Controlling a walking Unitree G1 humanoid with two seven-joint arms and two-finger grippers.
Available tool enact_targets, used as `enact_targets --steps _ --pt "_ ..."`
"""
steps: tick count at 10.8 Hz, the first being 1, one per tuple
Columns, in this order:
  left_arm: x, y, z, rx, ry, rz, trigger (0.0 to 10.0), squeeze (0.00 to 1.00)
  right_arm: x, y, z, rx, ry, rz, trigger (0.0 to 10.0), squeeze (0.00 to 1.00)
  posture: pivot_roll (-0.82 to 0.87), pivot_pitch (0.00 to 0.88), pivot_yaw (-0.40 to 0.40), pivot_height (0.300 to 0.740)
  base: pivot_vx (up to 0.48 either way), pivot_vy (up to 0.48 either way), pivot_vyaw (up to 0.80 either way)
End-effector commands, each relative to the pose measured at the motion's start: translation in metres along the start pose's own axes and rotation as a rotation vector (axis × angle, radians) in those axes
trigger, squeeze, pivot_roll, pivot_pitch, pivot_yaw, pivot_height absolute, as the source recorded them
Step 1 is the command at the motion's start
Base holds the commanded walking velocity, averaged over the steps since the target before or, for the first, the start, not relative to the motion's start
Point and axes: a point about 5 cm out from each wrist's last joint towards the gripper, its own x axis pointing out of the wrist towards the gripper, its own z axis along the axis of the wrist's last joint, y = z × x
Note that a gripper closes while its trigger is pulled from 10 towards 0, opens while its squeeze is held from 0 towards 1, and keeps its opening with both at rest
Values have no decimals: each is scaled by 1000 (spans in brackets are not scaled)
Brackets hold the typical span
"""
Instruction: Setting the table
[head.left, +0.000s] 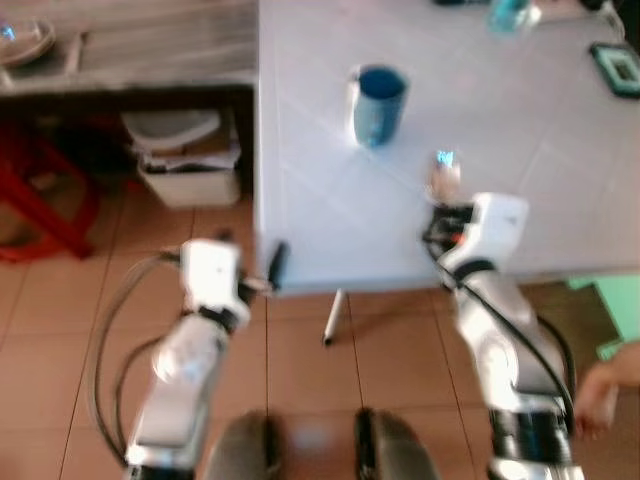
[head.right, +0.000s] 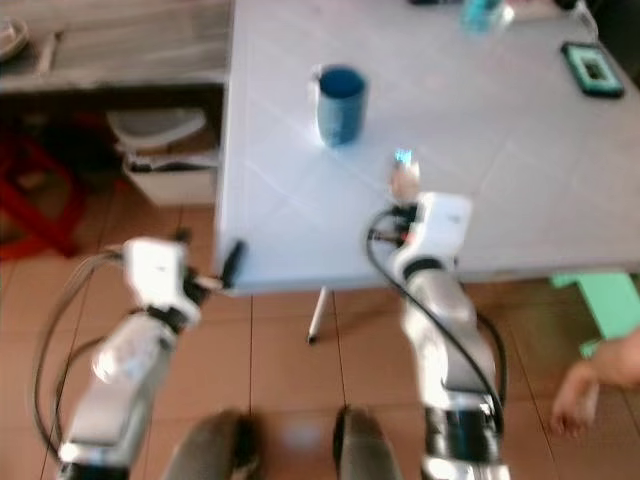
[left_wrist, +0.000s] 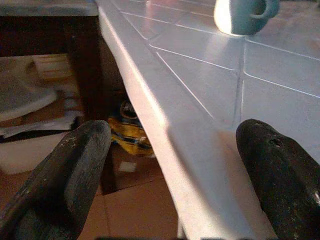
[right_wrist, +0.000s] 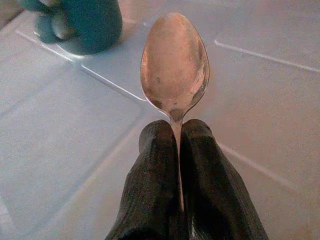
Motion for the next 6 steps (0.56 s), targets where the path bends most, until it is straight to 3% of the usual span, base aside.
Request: enact_targets --steps 1,4,6 --pt "-2 7 -3 15 14 27 10000 0 0 7 0 16 -3 20 0 0 -43 214 -23 740 0 480 0" --pt "-2 5 -3 13 7 33 10000 0 3 19 9 -11 -56 73 0 0 -44 215 -25 740 0 480 0" --pt "1 11 -1 16 -5 68 10000 0 5 27 22 -84 -127 133 0 0 -48 215 -25 740 0 472 0"
